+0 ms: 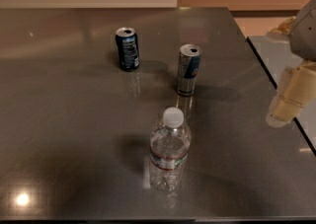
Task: Knock water bottle over
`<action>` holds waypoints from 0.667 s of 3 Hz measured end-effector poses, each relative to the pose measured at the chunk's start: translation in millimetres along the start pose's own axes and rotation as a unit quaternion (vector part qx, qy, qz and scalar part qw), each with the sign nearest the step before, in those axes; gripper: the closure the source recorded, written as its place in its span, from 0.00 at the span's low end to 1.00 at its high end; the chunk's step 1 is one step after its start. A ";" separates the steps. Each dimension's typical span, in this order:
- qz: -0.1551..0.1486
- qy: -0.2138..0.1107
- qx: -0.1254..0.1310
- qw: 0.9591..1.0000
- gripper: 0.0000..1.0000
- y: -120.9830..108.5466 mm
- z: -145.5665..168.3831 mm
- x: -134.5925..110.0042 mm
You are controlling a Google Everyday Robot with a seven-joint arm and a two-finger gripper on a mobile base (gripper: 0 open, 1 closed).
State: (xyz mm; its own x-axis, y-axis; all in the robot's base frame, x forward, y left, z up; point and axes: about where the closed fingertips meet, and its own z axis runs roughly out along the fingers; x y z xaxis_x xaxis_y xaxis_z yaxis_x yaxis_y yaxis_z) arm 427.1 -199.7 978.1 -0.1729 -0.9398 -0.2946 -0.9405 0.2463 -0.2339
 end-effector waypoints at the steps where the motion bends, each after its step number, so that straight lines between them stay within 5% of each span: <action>1: -0.011 -0.074 -0.015 0.997 0.00 24.9 2.4 -26.5; 2: -0.021 -0.139 -0.028 0.990 0.00 48.4 8.4 -54.6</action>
Offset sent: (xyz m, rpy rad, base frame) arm -0.0537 0.1072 -0.0092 0.4289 -0.0330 0.1961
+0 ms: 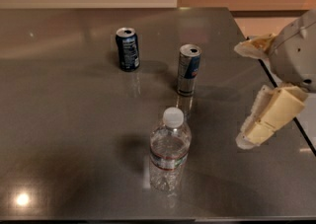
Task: Knock water bottle over
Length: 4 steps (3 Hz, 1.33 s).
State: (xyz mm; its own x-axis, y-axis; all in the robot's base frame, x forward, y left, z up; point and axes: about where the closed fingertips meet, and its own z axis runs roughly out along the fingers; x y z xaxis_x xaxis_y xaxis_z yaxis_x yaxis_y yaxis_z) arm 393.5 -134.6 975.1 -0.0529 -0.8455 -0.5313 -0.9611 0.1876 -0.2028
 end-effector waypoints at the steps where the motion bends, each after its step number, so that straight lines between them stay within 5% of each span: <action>1: 0.001 -0.051 -0.022 0.998 0.00 18.4 22.7 -17.9; 4: -0.004 -0.143 -0.108 0.984 0.00 70.8 65.8 -53.3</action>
Offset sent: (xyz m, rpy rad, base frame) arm -0.0353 0.0801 -0.0486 0.2602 0.1063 0.1242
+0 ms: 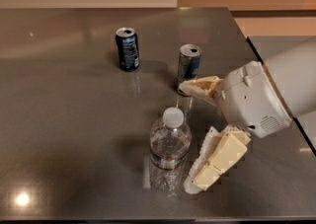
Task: Knock water bottle over
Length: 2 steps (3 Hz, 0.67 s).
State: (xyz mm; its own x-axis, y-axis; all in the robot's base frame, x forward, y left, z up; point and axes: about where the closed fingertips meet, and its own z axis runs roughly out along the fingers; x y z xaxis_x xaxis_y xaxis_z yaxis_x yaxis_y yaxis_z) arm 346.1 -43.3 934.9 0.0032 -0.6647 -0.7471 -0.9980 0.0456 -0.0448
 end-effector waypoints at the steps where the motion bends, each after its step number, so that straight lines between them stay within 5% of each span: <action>1: -0.007 -0.026 -0.018 0.999 0.00 7.8 9.8 -10.3; 2: -0.016 -0.044 -0.038 0.998 0.18 16.2 16.7 -20.1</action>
Offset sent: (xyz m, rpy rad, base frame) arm -0.0227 0.0369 0.0038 0.1308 0.0446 0.1275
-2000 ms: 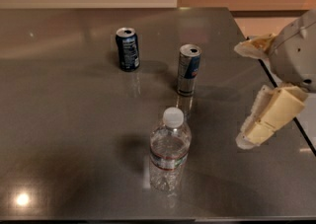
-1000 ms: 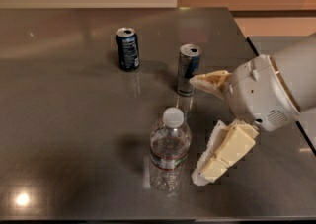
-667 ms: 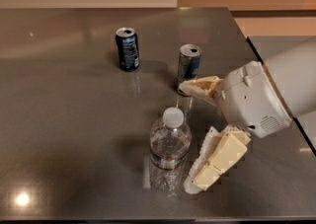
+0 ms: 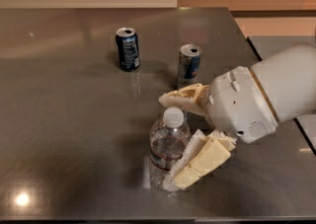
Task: Knock water bottle over
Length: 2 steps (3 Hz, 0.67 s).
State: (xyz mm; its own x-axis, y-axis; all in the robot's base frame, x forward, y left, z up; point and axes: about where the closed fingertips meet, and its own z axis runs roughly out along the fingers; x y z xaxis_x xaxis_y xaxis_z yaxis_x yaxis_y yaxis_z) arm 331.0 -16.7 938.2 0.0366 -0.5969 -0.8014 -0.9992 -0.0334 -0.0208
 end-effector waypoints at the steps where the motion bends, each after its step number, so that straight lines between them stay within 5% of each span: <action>1: -0.001 -0.005 -0.011 1.000 0.41 4.6 2.3 -5.3; 2: 0.002 0.006 -0.011 1.000 0.64 5.7 -5.2 -7.8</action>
Offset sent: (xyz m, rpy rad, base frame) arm -0.0048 -0.0097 0.0148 -0.0388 0.0289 0.0013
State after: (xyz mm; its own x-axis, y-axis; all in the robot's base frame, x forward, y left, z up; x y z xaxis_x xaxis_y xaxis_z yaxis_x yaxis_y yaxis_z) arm 325.0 -16.4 947.4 0.0335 -0.6064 -0.7945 -0.9988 -0.0487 -0.0049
